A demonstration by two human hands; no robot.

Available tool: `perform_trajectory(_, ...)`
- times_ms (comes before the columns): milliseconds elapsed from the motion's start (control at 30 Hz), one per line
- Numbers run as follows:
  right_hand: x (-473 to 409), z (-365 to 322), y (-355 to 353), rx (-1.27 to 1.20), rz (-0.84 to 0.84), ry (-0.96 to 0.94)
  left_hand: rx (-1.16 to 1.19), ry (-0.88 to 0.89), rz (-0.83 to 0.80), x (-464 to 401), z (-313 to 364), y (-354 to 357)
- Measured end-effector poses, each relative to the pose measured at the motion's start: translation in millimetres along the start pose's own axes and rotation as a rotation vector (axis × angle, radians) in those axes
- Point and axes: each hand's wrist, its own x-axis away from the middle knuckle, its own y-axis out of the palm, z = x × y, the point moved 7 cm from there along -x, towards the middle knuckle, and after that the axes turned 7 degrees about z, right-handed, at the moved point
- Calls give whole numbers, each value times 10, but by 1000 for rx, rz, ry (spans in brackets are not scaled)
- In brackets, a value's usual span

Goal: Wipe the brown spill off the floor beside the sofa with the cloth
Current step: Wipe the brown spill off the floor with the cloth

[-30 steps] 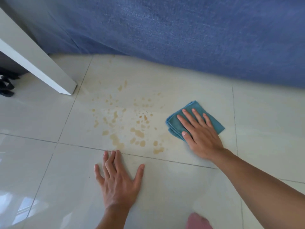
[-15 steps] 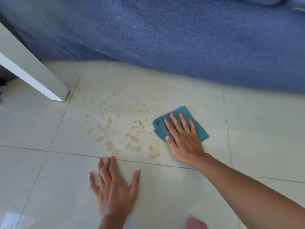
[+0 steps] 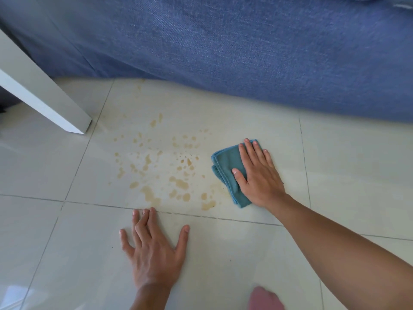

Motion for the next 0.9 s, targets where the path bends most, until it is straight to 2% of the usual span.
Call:
perform_trajectory(233, 289, 92, 26, -8, 51, 305, -12, 8, -18, 15, 0, 13)
perform_trajectory(400, 482, -116, 69, 25, 68, 318, 6, 16, -31, 8, -37, 31)
perform_trajectory(667, 302, -458, 133, 16, 90, 153, 33, 26, -21, -136, -294, -129)
perform_trajectory(767, 126, -420, 104, 34, 24, 2, 44, 9, -41, -305, -437, -167)
perform_trajectory(900, 62, -344, 30, 90, -82, -264, -10, 75, -38, -455, -558, -193)
